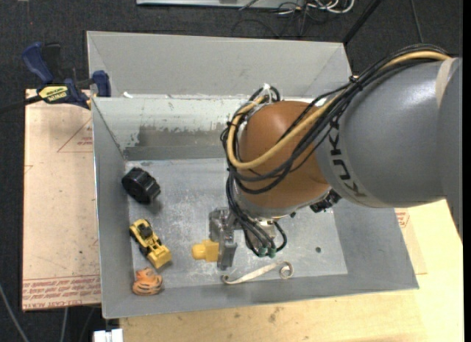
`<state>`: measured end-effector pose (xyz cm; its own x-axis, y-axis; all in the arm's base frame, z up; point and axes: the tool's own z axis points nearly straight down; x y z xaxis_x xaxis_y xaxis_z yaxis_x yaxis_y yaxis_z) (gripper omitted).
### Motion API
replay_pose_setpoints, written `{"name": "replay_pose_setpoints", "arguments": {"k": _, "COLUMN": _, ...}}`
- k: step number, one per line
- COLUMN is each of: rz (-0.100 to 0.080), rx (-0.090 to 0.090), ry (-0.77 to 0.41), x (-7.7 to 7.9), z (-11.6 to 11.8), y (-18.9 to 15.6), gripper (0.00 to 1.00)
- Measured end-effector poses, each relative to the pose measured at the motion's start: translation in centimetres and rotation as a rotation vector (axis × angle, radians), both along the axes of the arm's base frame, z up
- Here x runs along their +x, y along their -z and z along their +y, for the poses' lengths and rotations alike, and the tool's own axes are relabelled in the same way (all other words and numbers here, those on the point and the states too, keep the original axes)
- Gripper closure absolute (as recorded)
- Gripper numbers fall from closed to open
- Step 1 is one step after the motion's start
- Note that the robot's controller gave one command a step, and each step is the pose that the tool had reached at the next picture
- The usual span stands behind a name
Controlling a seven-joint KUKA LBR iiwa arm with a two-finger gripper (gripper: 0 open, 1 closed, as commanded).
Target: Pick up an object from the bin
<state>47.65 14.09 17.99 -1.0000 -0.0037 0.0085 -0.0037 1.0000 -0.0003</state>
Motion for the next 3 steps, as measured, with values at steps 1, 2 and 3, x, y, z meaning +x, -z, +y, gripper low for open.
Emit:
{"name": "replay_pose_setpoints", "arguments": {"k": 1, "rz": -0.008, "rx": 0.001, "ry": 0.004, "x": 0.2, "z": -0.1, "y": -0.4, "gripper": 0.0}}
{"name": "replay_pose_setpoints", "arguments": {"k": 2, "rz": -0.012, "rx": 0.003, "ry": 0.108, "x": 1.0, "z": 5.0, "y": 7.1, "gripper": 0.0}}
{"name": "replay_pose_setpoints", "arguments": {"k": 3, "rz": -0.006, "rx": 0.0, "ry": -0.054, "x": 1.7, "z": 9.2, "y": 5.6, "gripper": 0.0}}
